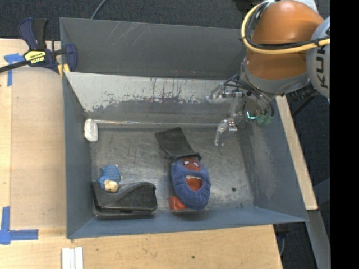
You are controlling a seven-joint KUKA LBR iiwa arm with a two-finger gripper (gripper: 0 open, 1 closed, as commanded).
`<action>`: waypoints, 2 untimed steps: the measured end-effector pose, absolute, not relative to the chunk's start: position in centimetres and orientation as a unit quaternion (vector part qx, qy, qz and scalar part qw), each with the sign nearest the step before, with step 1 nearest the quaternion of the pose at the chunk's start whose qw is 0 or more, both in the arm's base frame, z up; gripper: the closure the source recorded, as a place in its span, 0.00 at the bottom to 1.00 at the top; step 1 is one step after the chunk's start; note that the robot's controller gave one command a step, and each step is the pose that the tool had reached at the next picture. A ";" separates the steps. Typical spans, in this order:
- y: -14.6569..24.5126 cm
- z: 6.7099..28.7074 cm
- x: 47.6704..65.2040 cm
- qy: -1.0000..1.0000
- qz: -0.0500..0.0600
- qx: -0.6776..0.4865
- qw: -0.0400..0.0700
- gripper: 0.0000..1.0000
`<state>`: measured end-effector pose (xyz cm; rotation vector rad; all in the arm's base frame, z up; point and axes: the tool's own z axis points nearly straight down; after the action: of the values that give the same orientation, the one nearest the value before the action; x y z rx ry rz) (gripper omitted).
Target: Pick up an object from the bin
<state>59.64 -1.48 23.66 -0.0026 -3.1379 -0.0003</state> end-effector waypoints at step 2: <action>0.7 8.7 58.2 -1.000 0.000 0.011 -0.004 1.00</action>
Offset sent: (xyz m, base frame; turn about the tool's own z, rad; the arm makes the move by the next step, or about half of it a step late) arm -0.0196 0.0245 -0.1666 -0.0229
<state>58.16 0.72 8.65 0.0335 -3.1488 0.0007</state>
